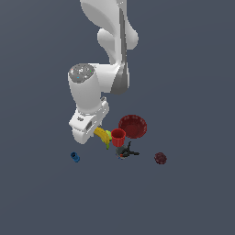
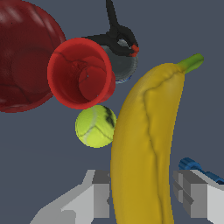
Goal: Pick up a designated object from a clutter of objects.
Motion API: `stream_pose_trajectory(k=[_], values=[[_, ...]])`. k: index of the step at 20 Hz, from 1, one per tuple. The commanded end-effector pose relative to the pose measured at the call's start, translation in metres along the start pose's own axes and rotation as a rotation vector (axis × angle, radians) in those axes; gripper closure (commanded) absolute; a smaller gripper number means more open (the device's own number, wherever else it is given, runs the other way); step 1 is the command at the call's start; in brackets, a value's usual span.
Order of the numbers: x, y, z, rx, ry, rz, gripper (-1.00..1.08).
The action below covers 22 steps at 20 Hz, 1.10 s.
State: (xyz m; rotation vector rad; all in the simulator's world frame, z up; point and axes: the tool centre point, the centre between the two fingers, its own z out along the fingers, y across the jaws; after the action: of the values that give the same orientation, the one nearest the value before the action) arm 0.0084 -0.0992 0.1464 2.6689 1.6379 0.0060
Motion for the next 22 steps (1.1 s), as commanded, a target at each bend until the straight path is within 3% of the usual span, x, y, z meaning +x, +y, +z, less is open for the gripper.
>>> stream_pose_trajectory(k=[1, 22], values=[[0.004, -0.01, -0.022, -0.001, 0.0, 0.0, 1.08], [0.041, -0.094, -0.203, 0.009, 0.003, 0.002, 1.08]])
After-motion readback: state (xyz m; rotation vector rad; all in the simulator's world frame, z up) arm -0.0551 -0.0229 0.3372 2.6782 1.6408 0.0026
